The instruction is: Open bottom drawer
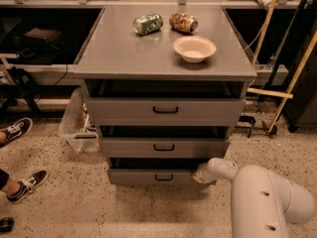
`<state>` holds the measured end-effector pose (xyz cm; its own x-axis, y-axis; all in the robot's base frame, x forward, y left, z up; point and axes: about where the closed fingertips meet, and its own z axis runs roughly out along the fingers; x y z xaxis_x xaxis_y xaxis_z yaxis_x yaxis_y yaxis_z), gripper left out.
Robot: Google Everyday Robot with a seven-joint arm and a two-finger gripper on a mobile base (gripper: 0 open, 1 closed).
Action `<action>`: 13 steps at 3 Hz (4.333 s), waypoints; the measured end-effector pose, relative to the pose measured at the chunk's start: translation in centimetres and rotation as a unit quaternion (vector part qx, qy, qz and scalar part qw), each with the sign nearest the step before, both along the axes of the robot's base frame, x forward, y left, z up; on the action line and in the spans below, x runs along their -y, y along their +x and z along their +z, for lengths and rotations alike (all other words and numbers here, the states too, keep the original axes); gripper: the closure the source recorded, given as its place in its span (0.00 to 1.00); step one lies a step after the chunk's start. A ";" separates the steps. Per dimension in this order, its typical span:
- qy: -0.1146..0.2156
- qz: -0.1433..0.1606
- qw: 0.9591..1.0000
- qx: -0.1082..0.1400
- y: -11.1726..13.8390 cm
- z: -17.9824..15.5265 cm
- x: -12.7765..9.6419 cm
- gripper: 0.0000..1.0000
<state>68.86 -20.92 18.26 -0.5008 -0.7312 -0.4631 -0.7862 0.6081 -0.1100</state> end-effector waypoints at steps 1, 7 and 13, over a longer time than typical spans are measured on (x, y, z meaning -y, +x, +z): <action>-0.001 0.007 1.000 -0.001 -0.7 -0.1 0.1 1.00; 0.014 0.007 1.000 0.014 -3.9 0.8 1.3 1.00; 0.046 0.010 0.999 0.017 -9.6 0.8 1.2 1.00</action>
Offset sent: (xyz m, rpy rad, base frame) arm -0.1659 -0.0314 -0.0179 0.0254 -0.0975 0.1251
